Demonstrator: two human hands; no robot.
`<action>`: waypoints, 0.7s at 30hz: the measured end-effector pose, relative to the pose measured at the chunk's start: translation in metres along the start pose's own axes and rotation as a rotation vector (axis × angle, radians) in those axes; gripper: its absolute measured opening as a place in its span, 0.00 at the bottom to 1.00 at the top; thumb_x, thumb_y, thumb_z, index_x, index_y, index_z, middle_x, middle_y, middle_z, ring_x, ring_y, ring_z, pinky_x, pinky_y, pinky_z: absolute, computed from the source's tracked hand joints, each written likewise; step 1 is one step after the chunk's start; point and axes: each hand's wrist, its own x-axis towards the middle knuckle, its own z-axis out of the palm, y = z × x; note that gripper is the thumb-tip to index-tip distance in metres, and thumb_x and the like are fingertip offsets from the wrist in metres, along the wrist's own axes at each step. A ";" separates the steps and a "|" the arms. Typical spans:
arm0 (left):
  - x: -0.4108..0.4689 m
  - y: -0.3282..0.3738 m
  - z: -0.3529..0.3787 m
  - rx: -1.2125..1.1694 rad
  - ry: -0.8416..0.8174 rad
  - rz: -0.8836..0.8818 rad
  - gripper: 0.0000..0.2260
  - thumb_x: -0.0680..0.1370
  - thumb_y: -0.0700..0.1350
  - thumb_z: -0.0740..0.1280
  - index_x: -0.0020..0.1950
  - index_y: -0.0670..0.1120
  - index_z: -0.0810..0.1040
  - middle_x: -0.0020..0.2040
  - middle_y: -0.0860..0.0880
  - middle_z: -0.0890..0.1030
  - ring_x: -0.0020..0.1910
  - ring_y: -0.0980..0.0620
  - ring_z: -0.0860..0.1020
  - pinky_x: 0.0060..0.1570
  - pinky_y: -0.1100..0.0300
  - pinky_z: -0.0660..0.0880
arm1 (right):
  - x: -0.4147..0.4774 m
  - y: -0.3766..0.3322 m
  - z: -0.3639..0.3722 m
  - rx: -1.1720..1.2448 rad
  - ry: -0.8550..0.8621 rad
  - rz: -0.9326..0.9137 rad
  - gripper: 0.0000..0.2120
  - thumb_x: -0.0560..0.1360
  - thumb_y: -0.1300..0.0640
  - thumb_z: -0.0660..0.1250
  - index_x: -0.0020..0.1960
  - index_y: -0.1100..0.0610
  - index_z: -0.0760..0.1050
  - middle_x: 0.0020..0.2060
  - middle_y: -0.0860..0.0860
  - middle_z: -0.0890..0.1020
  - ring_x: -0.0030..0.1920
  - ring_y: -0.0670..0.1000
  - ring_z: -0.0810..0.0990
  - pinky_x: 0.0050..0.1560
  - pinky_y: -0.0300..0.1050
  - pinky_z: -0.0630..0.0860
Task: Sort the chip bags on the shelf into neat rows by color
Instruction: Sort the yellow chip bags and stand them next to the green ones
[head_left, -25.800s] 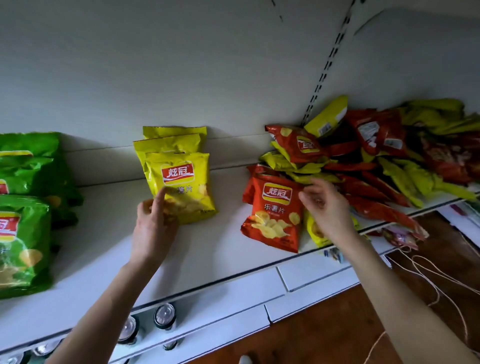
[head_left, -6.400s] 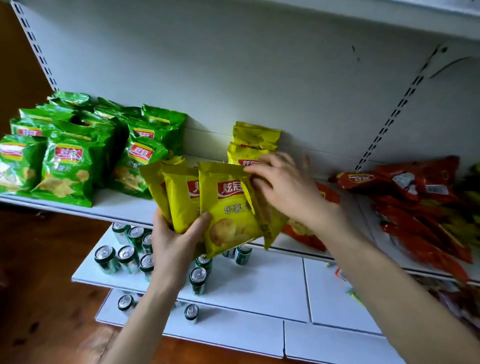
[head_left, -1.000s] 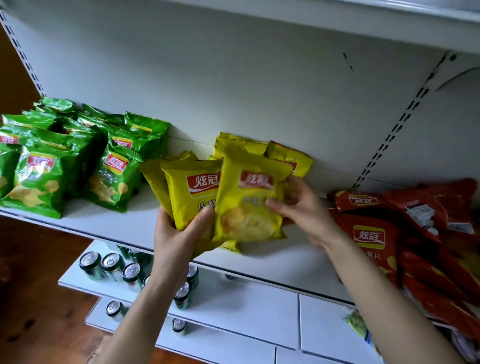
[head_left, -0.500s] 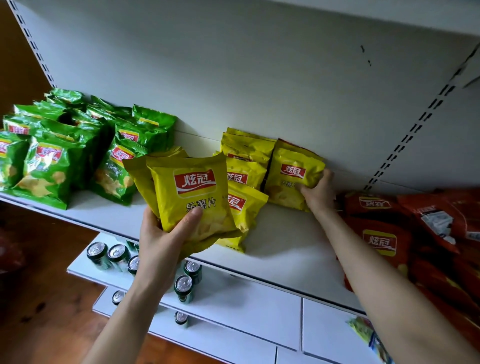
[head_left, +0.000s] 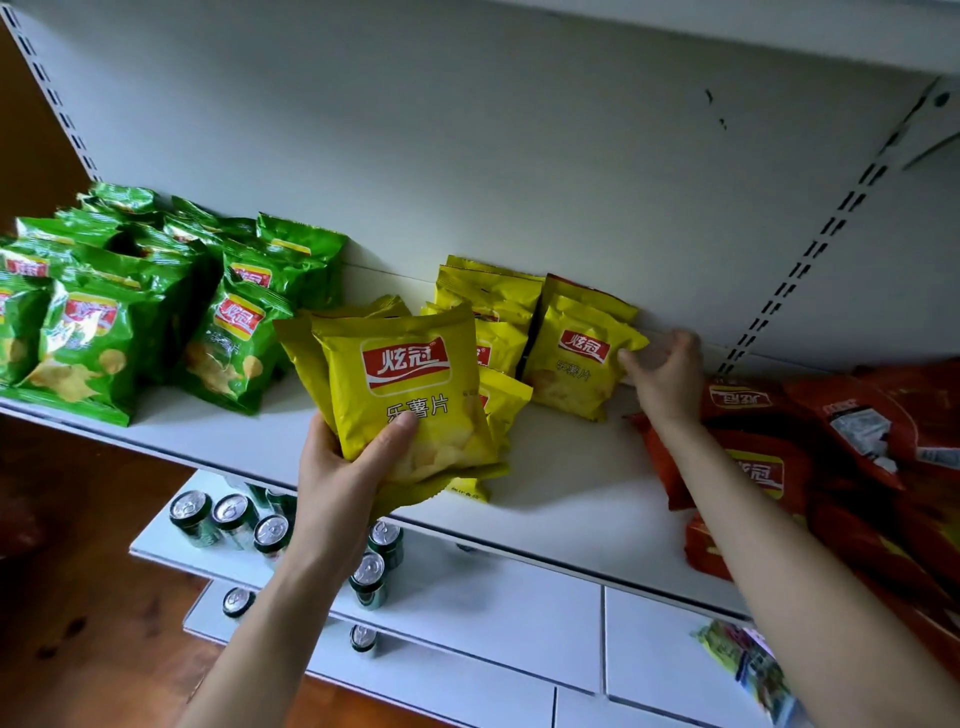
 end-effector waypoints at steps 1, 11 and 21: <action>0.000 0.000 0.001 0.000 -0.009 0.002 0.28 0.58 0.49 0.78 0.55 0.47 0.74 0.47 0.46 0.85 0.46 0.44 0.83 0.38 0.53 0.81 | -0.006 -0.009 -0.006 0.056 0.033 -0.050 0.26 0.72 0.59 0.71 0.64 0.68 0.66 0.59 0.63 0.73 0.57 0.55 0.74 0.55 0.43 0.68; 0.000 0.005 0.019 0.012 -0.164 -0.020 0.42 0.47 0.60 0.82 0.57 0.47 0.74 0.48 0.47 0.85 0.45 0.47 0.84 0.37 0.59 0.79 | -0.097 -0.111 -0.039 0.480 -0.813 -0.179 0.19 0.66 0.53 0.73 0.54 0.47 0.70 0.50 0.45 0.79 0.50 0.40 0.79 0.50 0.35 0.76; 0.002 -0.003 0.003 0.079 -0.094 0.005 0.19 0.68 0.44 0.75 0.54 0.50 0.72 0.49 0.47 0.82 0.40 0.49 0.84 0.32 0.58 0.80 | -0.040 -0.058 -0.046 0.608 -0.138 0.001 0.19 0.67 0.63 0.73 0.55 0.61 0.71 0.50 0.57 0.81 0.49 0.51 0.81 0.47 0.48 0.79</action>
